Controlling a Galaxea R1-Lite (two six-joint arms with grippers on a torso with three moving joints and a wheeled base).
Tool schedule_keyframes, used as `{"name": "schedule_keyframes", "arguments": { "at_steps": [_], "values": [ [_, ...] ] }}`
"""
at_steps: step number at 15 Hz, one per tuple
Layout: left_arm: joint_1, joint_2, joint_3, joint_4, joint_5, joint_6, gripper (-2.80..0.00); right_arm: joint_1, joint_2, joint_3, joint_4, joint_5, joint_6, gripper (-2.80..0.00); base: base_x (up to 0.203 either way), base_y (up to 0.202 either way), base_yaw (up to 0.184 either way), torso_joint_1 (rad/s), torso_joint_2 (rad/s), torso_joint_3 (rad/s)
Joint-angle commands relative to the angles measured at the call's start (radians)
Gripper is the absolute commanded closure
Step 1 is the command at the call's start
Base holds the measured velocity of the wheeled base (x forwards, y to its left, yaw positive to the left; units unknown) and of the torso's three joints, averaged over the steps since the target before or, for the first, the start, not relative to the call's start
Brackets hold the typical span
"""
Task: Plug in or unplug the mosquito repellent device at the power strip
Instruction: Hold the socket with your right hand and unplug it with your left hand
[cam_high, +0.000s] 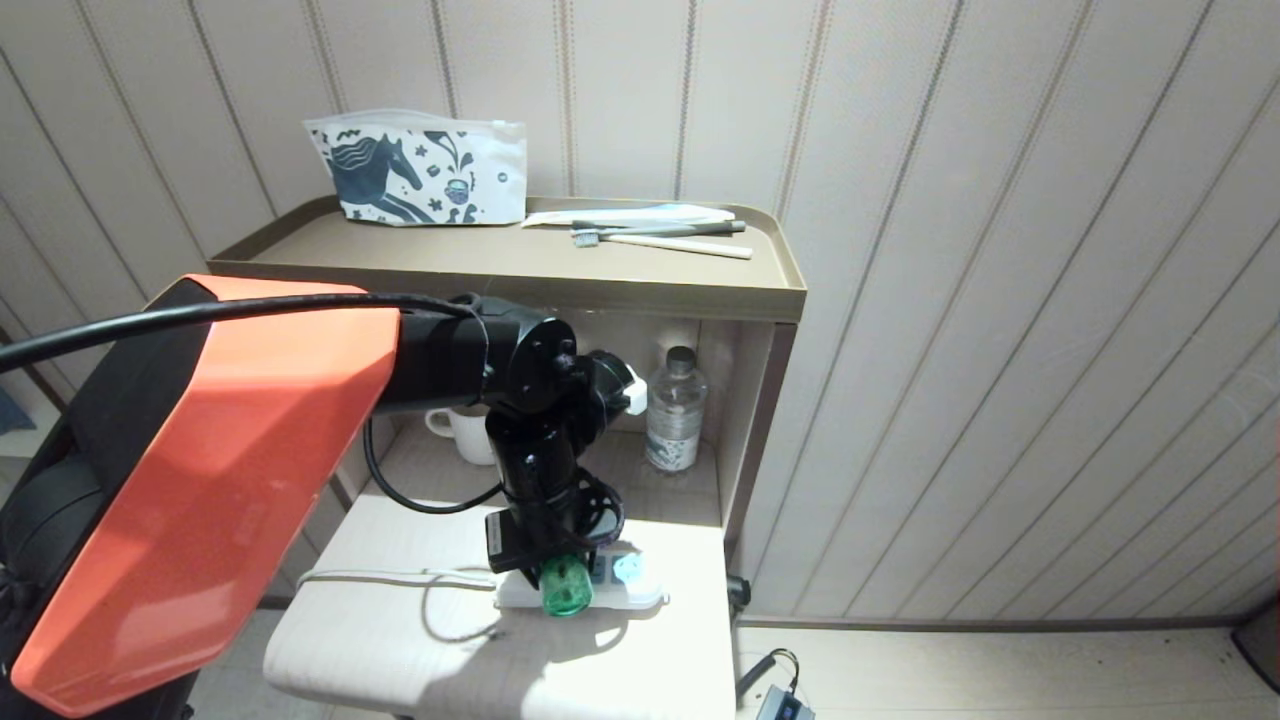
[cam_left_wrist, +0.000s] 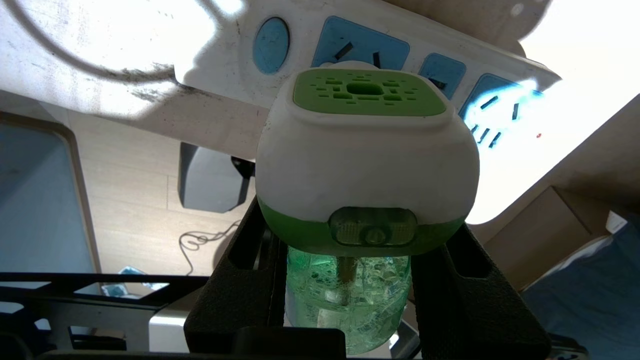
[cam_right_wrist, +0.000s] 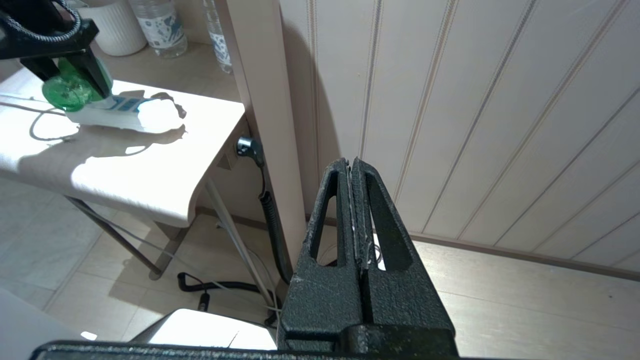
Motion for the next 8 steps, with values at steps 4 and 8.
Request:
{"name": "schedule_keyframes", "arguments": {
  "at_steps": [4, 8],
  "values": [
    [-0.030, 0.009, -0.003, 0.003, 0.000, -0.006, 0.00, 0.006, 0.070, -0.027, -0.041, 0.063, 0.005, 0.00, 0.000, 0.000, 0.000, 0.000, 0.00, 0.000],
    [-0.051, 0.009, -0.003, 0.000, 0.000, -0.011, 0.00, 0.085, 0.521, -0.025, -0.198, 0.222, 0.017, 0.00, 0.000, 0.000, 0.000, 0.000, 0.00, 0.000]
  ]
}}
